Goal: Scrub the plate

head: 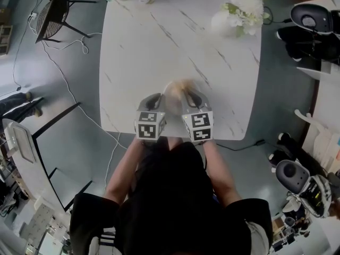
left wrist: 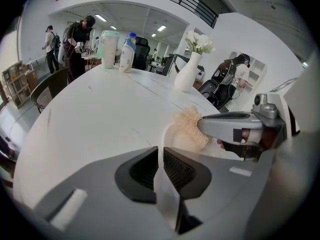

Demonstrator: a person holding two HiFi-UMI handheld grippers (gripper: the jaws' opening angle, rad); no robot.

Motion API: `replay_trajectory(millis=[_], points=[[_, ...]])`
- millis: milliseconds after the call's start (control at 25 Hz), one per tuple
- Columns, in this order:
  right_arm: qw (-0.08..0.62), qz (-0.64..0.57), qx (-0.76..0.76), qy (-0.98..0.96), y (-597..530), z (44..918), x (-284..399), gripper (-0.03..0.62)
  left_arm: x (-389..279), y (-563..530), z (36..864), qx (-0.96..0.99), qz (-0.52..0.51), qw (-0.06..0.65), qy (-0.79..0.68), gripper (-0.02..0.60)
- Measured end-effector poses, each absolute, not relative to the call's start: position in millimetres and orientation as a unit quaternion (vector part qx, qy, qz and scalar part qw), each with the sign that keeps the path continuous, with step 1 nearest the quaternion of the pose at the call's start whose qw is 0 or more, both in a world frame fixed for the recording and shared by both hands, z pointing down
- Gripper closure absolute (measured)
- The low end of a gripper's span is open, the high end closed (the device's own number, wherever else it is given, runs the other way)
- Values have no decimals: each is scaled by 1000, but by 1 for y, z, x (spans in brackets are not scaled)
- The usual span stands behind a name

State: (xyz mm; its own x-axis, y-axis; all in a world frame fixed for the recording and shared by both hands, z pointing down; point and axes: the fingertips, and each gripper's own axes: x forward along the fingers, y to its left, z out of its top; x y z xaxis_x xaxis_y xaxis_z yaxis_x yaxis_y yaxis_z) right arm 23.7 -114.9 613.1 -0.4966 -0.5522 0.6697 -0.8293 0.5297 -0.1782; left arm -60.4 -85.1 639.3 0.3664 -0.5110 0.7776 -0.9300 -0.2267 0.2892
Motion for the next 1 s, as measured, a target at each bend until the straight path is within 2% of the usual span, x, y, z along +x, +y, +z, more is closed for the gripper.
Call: replay_trajectory(millis=[400,1000], points=[[282,260,452,-805,-116,616,60,546,-57,-80,642,734,284,383,-483,541],[260,239,432,-829,-112,587,35,546,-55,-81,629,740,277,370,-489,546]])
